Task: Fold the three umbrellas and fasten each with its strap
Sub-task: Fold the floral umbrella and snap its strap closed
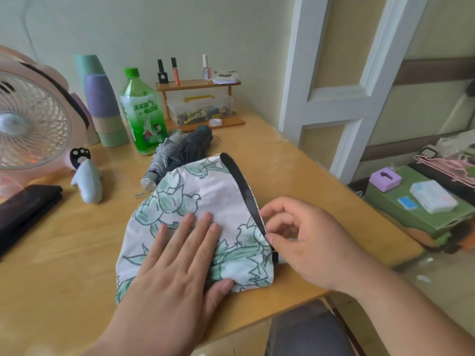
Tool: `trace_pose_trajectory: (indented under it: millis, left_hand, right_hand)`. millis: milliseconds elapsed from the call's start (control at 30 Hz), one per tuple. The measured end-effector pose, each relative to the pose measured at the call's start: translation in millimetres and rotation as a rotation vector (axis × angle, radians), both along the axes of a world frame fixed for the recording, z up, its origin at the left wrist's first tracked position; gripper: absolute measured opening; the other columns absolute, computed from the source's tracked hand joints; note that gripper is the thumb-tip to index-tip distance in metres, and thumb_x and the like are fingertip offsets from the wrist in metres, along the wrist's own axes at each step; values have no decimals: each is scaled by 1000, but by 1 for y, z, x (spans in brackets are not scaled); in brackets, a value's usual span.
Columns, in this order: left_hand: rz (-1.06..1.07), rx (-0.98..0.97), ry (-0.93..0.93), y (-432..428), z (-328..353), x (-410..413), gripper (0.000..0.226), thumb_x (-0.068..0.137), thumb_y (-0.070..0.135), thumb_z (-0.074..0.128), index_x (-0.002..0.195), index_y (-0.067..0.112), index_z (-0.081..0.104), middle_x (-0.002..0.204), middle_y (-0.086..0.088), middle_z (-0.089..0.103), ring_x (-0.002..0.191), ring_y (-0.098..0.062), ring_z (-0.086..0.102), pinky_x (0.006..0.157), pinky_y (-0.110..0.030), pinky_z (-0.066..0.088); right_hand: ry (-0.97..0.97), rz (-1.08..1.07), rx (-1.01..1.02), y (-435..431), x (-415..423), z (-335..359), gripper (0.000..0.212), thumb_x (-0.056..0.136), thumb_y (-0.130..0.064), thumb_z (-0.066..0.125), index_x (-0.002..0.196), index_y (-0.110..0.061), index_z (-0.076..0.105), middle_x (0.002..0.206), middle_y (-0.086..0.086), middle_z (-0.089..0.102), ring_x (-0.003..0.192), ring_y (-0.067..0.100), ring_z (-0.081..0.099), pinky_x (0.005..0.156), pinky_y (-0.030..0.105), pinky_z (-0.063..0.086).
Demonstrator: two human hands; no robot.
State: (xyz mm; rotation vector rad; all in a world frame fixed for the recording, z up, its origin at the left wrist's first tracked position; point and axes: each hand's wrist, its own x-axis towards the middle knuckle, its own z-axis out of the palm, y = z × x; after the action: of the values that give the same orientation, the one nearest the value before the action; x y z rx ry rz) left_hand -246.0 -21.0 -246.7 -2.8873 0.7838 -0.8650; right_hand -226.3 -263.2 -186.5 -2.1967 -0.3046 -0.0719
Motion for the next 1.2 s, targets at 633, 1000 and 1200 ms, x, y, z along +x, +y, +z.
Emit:
trace_pose_trajectory:
  millis: [633, 1000, 1200]
  left_hand:
    - [35, 148, 245, 16, 27, 0, 80, 96, 78, 25, 154, 26, 42, 155, -4, 48, 142, -34, 46, 106, -65, 41]
    - [81, 107, 385, 12, 69, 18, 53, 78, 68, 55, 117, 32, 48, 107, 11, 63, 100, -18, 64, 83, -35, 52]
    - [224, -52, 438, 4, 112, 26, 25, 79, 42, 63, 93, 30, 46, 81, 9, 57, 73, -18, 56, 62, -32, 50]
  right_hand:
    - [333, 167, -700, -8, -4, 40, 40, 74, -65, 73, 99, -39, 54, 99, -19, 62, 87, 1, 60, 76, 30, 53]
    - [57, 105, -870, 18, 19, 45, 19, 80, -27, 63, 67, -14, 56, 66, 2, 60, 61, 18, 55, 52, 32, 40]
    - [-172, 8, -916, 23, 13, 91, 24, 74, -22, 68, 58, -19, 50, 57, -2, 52, 54, 13, 49, 46, 30, 34]
